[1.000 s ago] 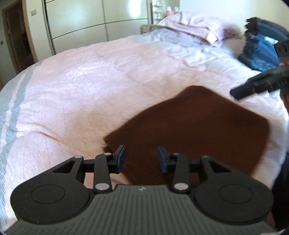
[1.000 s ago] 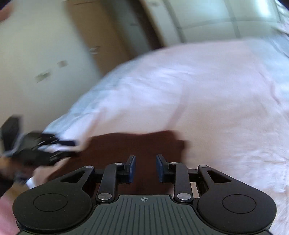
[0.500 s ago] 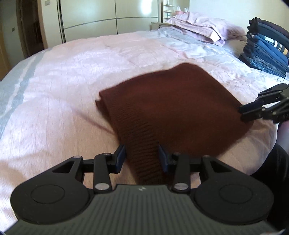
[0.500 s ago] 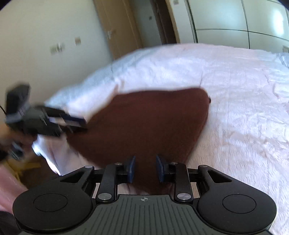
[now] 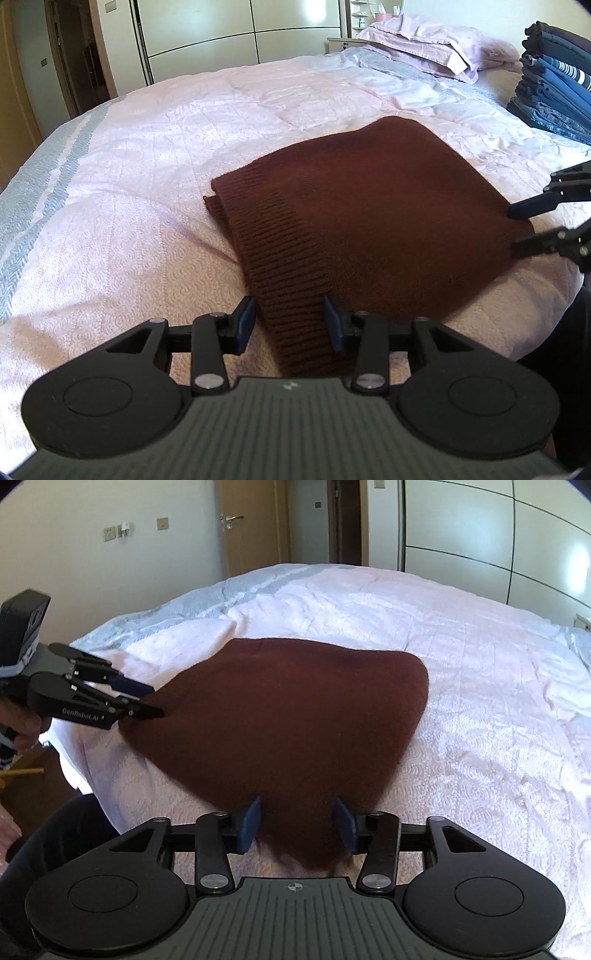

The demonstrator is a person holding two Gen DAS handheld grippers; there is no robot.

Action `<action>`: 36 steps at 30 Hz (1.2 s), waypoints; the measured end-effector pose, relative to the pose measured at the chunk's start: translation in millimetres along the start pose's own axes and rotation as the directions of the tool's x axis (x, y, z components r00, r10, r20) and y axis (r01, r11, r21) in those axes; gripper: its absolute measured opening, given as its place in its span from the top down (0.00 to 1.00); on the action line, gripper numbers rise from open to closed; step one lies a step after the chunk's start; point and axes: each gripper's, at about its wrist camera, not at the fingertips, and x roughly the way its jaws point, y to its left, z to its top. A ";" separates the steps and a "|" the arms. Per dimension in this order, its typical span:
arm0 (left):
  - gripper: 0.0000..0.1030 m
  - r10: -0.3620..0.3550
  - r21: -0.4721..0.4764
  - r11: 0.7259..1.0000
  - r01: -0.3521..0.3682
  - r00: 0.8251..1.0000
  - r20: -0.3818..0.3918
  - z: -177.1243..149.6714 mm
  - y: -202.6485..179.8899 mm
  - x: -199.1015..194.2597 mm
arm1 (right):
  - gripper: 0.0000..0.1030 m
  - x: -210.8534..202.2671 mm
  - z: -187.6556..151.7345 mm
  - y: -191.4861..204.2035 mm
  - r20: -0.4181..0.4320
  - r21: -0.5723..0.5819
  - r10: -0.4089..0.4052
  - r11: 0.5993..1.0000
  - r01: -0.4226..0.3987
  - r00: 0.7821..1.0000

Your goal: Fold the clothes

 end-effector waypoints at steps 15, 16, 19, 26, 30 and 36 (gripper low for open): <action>0.63 -0.009 0.015 1.000 0.009 1.000 0.027 1.4 4.5 -7.5 | 0.40 6.2 -7.0 47.3 0.006 -0.420 -0.200 0.889 0.184 0.980; 0.62 -0.010 0.025 1.000 0.009 0.999 0.048 1.0 4.7 -11.9 | 0.40 6.5 -9.2 52.0 0.008 -0.469 -0.219 0.861 0.197 0.976; 0.45 -0.042 0.109 0.994 0.027 0.990 0.138 -3.2 -0.9 -30.3 | 0.40 13.3 -16.7 59.7 0.005 -0.568 -0.253 0.795 0.211 0.967; 0.25 -0.034 0.487 0.870 -0.082 0.974 0.225 -22.0 -53.9 -48.4 | 0.40 45.5 -26.7 83.5 0.078 -0.782 -0.306 0.572 0.248 0.949; 0.25 0.011 0.685 0.712 -0.158 0.977 0.214 -29.9 -86.9 -27.3 | 0.40 70.9 -26.2 83.9 0.097 -0.835 -0.315 0.490 0.249 0.944; 0.24 0.131 0.839 0.466 -0.281 0.960 0.249 -25.4 -112.4 18.9 | 0.69 50.1 12.4 67.7 0.098 -0.773 -0.276 0.584 0.248 0.956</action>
